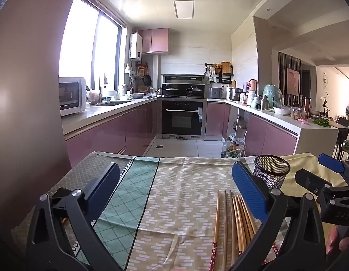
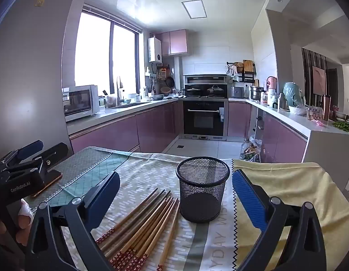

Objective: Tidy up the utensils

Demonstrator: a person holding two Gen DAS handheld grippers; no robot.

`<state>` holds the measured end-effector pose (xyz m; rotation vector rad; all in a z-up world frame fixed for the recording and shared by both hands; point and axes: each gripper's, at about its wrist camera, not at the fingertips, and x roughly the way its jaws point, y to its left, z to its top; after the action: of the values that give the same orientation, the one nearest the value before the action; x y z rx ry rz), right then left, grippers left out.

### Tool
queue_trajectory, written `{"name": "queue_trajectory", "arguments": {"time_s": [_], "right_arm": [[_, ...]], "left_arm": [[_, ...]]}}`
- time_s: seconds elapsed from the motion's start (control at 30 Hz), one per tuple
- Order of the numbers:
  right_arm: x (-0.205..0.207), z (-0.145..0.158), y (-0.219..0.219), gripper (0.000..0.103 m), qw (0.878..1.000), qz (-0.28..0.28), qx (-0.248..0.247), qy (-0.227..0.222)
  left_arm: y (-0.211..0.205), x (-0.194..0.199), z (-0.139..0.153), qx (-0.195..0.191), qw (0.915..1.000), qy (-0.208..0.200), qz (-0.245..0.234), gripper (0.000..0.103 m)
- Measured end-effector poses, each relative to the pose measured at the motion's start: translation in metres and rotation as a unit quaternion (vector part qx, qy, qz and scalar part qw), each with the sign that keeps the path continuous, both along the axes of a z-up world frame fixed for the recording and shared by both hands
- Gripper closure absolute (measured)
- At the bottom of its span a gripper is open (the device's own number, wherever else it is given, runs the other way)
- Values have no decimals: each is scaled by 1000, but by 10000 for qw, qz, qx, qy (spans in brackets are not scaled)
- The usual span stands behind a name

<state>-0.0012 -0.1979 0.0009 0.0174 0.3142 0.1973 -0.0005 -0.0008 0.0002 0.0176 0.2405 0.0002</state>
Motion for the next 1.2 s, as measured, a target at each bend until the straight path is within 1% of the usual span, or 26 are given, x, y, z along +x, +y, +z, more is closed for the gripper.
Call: {"name": "queue_trajectory", "arguments": {"time_s": [0.1, 0.13, 0.3, 0.33, 0.53, 1.2], "right_arm": [[0, -1, 0, 7, 10000, 8, -1, -1], [1, -1, 1, 7, 10000, 30, 6, -3], [-1, 5, 8, 7, 10000, 5, -78, -31], [-1, 6, 5, 7, 10000, 8, -40, -74], [-8, 4, 4, 7, 9998, -15, 4, -203], [-11, 7, 5, 7, 9996, -26, -26, -296]], "left_arm": [[-7, 0, 1, 104, 9999, -65, -20, 5], [-3, -3, 0, -8, 9999, -134, -33, 5], [-6, -7, 2, -70, 9998, -157, -34, 5], [0, -7, 2, -129, 9998, -150, -43, 5], [1, -9, 4, -146, 9998, -160, -53, 5], [1, -13, 5, -198, 9996, -218, -51, 5]]}}
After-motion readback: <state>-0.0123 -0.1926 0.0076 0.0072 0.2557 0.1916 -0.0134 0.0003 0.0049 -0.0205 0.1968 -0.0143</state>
